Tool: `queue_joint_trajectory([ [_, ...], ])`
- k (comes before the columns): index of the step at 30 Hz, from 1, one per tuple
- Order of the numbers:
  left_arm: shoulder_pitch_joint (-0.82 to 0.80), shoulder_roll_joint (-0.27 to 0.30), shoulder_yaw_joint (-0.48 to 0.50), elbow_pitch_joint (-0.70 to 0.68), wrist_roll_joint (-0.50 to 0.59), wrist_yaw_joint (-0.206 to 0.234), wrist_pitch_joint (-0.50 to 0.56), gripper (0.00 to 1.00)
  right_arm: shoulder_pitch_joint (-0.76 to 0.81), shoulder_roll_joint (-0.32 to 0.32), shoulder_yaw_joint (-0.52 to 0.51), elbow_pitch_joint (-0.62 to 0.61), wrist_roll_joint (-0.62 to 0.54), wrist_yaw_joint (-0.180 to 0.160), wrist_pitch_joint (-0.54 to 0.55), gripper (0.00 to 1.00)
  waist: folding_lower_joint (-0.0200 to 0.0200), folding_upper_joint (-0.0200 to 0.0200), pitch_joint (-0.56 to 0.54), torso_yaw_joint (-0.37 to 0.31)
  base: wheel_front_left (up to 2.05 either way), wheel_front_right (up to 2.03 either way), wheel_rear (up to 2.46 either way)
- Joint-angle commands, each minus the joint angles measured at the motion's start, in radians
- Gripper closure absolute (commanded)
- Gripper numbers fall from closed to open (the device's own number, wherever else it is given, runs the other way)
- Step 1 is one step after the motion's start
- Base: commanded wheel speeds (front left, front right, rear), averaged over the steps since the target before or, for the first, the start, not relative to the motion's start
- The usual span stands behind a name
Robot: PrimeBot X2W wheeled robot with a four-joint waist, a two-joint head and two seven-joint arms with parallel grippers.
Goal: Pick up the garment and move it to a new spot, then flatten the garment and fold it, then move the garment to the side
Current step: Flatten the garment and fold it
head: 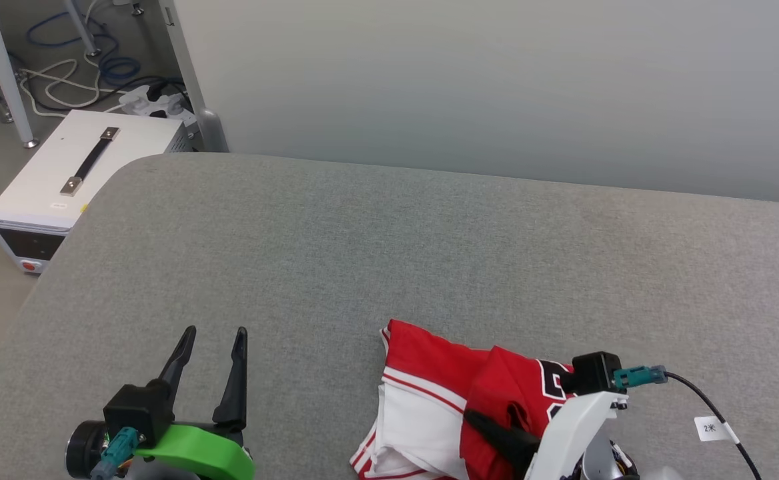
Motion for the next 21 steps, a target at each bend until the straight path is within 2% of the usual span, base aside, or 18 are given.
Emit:
queue_joint_trajectory([
  [1, 0.001, 0.001, 0.001, 0.003, -0.001, -0.003, -0.006, 0.0, -0.024, 0.001, 0.011, 0.016, 0.007, -0.001, -0.015, 1.0, 0.0, 0.0, 0.002, 0.009, 0.0, 0.0, 0.0],
  [15, -0.017, 0.005, -0.009, 0.006, -0.001, -0.003, -0.006, 0.0, -0.144, 0.001, 0.103, 0.221, 0.047, -0.001, -0.142, 0.98, 0.0, 0.0, 0.042, 0.063, 0.0, 0.0, 0.0],
  [17, -0.022, 0.003, -0.011, 0.006, 0.0, -0.003, -0.006, 0.0, -0.163, 0.001, 0.111, 0.252, 0.044, -0.001, -0.157, 0.23, 0.0, 0.0, 0.049, 0.068, 0.0, 0.0, 0.0],
  [18, -0.025, 0.002, -0.012, 0.007, -0.001, -0.003, -0.006, 0.0, -0.174, 0.001, 0.121, 0.266, 0.046, -0.001, -0.161, 0.0, 0.0, 0.0, 0.054, 0.071, 0.0, 0.0, 0.0],
  [21, -0.039, -0.008, -0.012, 0.008, -0.013, -0.003, -0.006, 0.0, -0.222, 0.001, 0.187, 0.283, 0.085, -0.001, -0.19, 0.0, 0.0, 0.0, 0.073, 0.079, 0.0, 0.0, 0.0],
])
